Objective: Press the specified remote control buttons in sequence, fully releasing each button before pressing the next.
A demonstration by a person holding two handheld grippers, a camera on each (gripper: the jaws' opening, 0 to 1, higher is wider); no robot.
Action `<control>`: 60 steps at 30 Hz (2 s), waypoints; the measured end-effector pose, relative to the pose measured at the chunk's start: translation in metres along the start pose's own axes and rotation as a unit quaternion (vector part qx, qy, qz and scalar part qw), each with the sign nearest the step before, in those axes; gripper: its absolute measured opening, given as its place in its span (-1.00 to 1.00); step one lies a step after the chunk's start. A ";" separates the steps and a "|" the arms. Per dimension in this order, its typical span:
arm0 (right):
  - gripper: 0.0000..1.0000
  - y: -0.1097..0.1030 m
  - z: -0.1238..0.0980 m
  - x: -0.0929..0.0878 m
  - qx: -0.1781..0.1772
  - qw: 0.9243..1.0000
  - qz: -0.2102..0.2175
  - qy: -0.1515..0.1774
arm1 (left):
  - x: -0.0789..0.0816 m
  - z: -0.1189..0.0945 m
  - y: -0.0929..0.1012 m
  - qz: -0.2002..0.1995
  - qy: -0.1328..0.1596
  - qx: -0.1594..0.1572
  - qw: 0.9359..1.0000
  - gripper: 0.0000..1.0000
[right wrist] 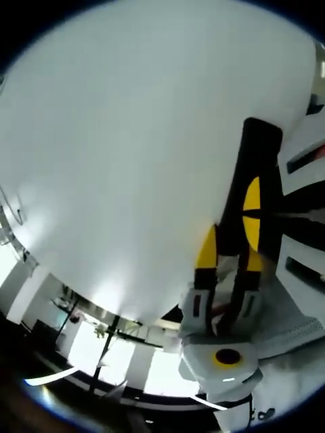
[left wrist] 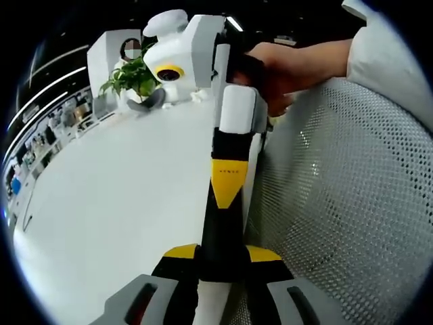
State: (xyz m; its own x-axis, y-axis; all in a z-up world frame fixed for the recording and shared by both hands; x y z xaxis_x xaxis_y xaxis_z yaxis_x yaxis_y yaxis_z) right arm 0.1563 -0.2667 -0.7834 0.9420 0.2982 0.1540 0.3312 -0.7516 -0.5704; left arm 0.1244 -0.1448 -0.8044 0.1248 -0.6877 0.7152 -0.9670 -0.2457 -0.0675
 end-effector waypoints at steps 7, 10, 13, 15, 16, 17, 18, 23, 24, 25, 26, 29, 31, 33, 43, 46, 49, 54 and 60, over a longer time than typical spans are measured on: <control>-1.00 0.000 0.002 -0.003 -0.017 1.000 -0.016 -0.001 | 0.000 0.000 0.000 -0.001 0.001 0.000 1.000 -0.51; -1.00 0.001 0.002 -0.002 -0.014 1.000 -0.013 0.001 | 0.000 0.000 0.000 -0.001 0.001 0.000 1.000 -0.51; -1.00 0.002 0.002 -0.003 -0.010 1.000 -0.006 0.003 | -0.001 0.000 0.000 -0.002 0.001 0.000 1.000 -0.51; -1.00 0.002 0.002 -0.003 -0.009 1.000 -0.006 0.006 | 0.000 0.000 0.000 -0.002 0.002 0.000 1.000 -0.51; -1.00 0.002 0.002 -0.003 -0.009 1.000 -0.006 0.006 | 0.000 0.000 0.000 -0.003 0.002 0.000 1.000 -0.51; -1.00 0.002 0.002 -0.003 -0.009 1.000 -0.008 0.008 | 0.000 0.000 0.000 -0.003 0.002 0.000 1.000 -0.51; -1.00 0.002 0.002 -0.003 -0.008 1.000 -0.009 0.009 | 0.000 0.000 0.000 -0.003 0.002 0.000 1.000 -0.51; -1.00 0.002 0.002 -0.003 -0.006 1.000 -0.013 0.008 | 0.000 -0.001 0.000 -0.003 0.002 0.000 1.000 -0.51; -1.00 0.002 0.002 -0.003 -0.006 1.000 -0.013 0.007 | 0.000 -0.001 0.000 -0.003 0.002 0.000 1.000 -0.51; -1.00 0.001 0.002 -0.002 -0.007 1.000 -0.012 0.005 | 0.000 -0.001 0.000 -0.003 0.002 0.000 1.000 -0.51; -1.00 0.001 0.002 -0.002 -0.008 1.000 -0.012 0.003 | 0.000 -0.001 0.000 -0.003 0.002 0.000 1.000 -0.51; -1.00 0.000 0.002 -0.002 -0.010 1.000 -0.013 0.002 | -0.001 -0.001 0.000 -0.003 0.002 0.000 1.000 -0.51; -1.00 -0.001 0.002 -0.001 -0.010 1.000 -0.014 0.003 | -0.001 -0.001 0.000 -0.003 0.002 0.000 1.000 -0.51; -1.00 -0.002 0.002 -0.001 -0.010 1.000 -0.018 0.003 | -0.001 -0.001 0.000 -0.002 0.002 0.000 1.000 -0.51; -1.00 -0.009 0.006 -0.001 0.000 0.999 -0.050 0.011 | -0.001 -0.002 0.000 -0.002 0.002 0.000 1.000 -0.51; -1.00 -0.010 0.007 -0.001 0.002 0.998 -0.055 0.007 | -0.001 -0.002 0.000 -0.002 0.002 -0.001 1.000 -0.51; -1.00 -0.009 0.009 -0.002 -0.003 0.998 -0.061 0.003 | -0.001 -0.002 0.000 -0.003 0.002 -0.001 1.000 -0.51; -1.00 -0.010 0.009 -0.003 -0.008 0.997 -0.079 0.008 | -0.001 -0.002 0.000 -0.008 0.003 -0.001 1.000 -0.51; -1.00 -0.009 0.010 -0.004 -0.011 0.996 -0.086 0.016 | -0.001 -0.002 0.001 -0.006 0.003 -0.001 1.000 -0.51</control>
State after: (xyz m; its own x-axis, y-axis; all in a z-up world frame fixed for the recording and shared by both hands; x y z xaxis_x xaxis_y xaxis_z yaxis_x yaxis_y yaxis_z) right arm 0.1485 -0.2551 -0.7865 0.8726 0.4047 0.2734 0.4881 -0.7039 -0.5161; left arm 0.1233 -0.1427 -0.8040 0.1354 -0.6811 0.7196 -0.9657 -0.2531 -0.0578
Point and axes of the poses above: the point that each gripper's makers call its tool centre point, and the gripper's own axes: z roughly forward along the fingers, y roughly to its right, x roughly out of its top, the point moved 8 cm from there along -z, roughly backward along the fingers, and after that the axes turned 3 degrees about z, right-handed, at the moved point
